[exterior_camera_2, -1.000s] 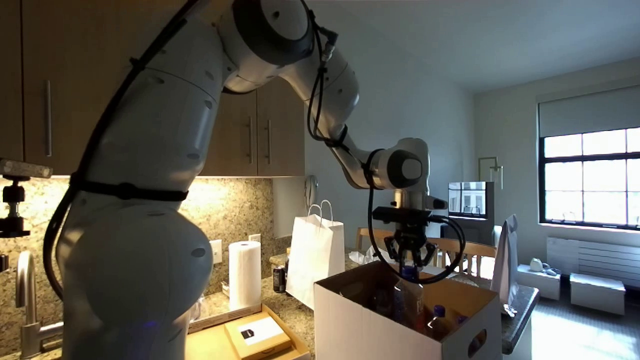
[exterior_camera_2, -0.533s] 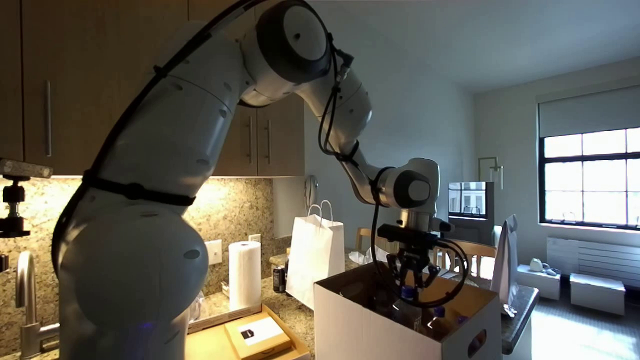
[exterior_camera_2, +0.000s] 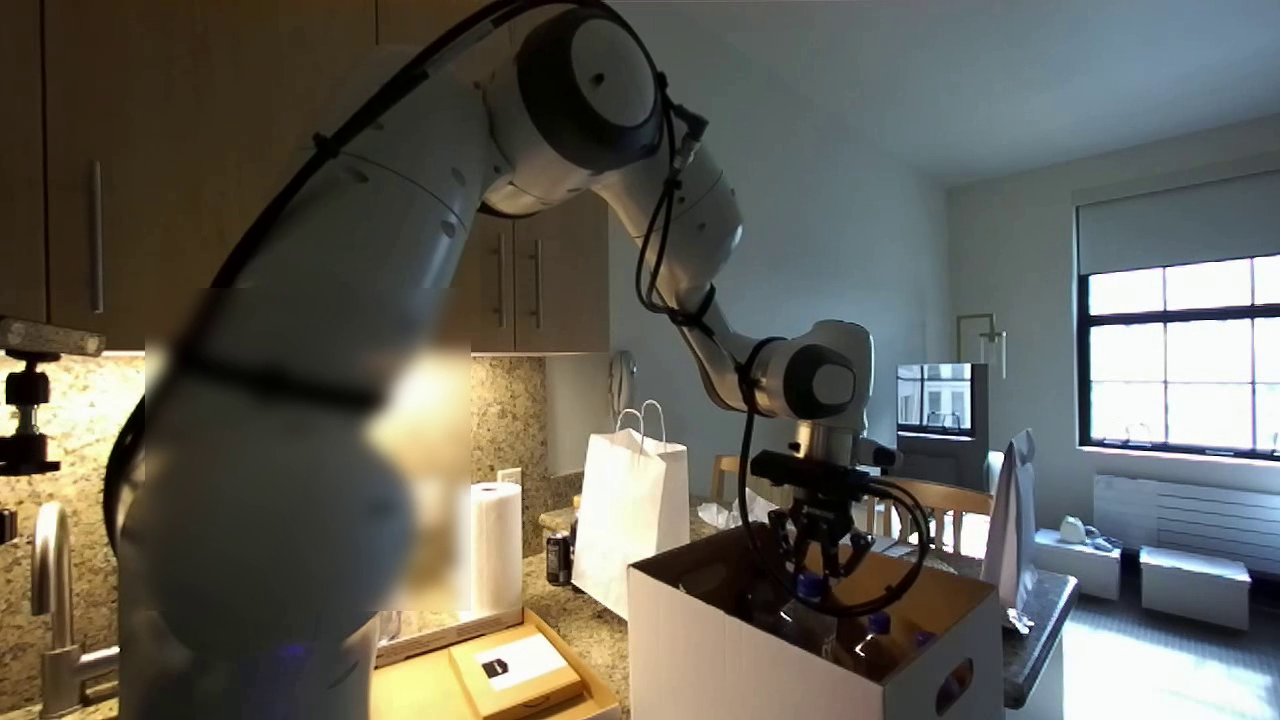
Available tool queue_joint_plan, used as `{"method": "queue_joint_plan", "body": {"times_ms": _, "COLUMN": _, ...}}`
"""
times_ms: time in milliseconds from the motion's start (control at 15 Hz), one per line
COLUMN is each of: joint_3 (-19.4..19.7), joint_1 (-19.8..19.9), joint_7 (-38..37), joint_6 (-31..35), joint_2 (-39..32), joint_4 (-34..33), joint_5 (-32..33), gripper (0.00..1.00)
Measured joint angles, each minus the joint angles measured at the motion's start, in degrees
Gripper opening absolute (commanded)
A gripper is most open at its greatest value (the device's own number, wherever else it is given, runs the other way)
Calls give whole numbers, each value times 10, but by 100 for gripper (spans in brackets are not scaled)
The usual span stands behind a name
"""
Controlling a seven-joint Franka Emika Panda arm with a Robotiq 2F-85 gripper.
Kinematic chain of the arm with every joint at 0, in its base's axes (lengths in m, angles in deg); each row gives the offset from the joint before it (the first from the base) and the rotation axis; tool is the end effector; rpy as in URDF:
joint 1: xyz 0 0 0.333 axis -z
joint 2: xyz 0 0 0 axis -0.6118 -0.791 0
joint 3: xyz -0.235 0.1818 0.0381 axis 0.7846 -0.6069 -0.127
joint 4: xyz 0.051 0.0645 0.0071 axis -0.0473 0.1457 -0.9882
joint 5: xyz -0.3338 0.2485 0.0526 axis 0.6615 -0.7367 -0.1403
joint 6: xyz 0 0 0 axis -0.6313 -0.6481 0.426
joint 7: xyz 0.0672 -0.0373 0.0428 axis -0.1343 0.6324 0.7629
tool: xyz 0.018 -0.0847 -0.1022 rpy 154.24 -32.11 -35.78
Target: Place four empty water bottles inside the white storage box on the right
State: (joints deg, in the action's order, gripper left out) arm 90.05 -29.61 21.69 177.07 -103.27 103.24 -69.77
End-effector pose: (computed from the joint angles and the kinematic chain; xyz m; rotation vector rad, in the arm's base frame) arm 0.5961 -0.1311 0.2167 -3.0331 0.0937 0.1081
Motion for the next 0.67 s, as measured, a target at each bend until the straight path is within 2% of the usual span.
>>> {"method": "queue_joint_plan", "body": {"times_ms": 667, "joint_3": -25, "joint_1": -20, "joint_7": -4, "joint_6": 3, "joint_2": -39, "joint_4": -8, "joint_5": 14, "gripper": 14}}
